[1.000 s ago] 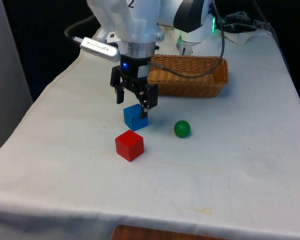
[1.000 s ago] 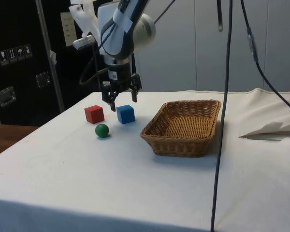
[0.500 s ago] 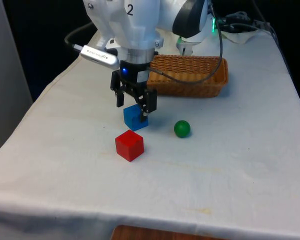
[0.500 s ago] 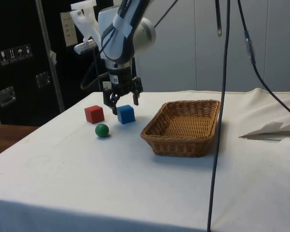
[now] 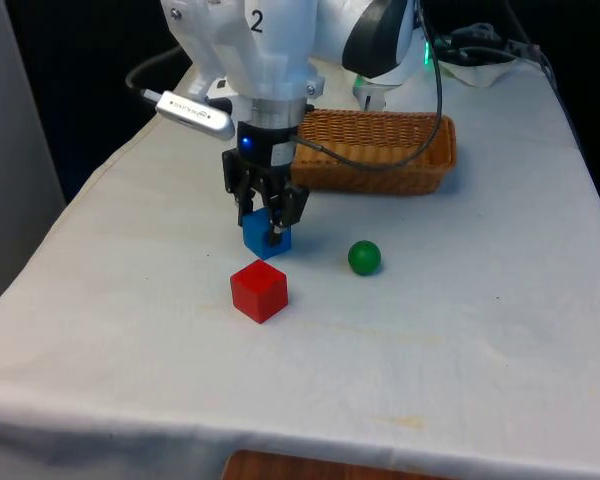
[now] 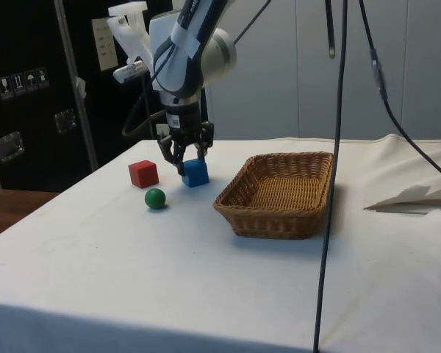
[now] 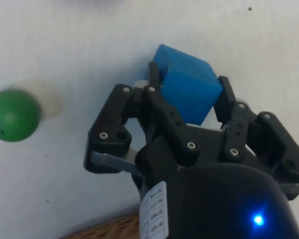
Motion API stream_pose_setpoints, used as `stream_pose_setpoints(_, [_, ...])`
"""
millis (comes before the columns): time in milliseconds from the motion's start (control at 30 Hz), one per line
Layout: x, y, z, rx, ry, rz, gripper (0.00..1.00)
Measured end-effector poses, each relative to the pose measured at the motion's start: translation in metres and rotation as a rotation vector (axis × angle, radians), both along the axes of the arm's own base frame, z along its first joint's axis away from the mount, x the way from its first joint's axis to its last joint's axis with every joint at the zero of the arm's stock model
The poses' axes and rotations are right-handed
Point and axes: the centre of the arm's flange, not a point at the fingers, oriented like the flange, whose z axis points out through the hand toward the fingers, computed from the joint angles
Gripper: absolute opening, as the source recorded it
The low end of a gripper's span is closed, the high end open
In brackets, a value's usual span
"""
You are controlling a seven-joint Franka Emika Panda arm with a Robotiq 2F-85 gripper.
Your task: Place all non-red objects into the basket.
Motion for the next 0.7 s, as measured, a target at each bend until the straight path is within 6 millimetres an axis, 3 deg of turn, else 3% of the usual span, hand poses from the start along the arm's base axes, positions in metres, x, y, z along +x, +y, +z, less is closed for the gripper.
stream_pose_setpoints(400, [0.0,-0.001,0.002,0.0,-0.001,-0.001,0.05])
stream_pose_setpoints(633, [-0.004,-0.007,0.031,0.014,0.001,-0.009,0.05])
stream_pose_setpoints(700, [-0.004,-0.007,0.031,0.014,0.001,-0.009,0.05])
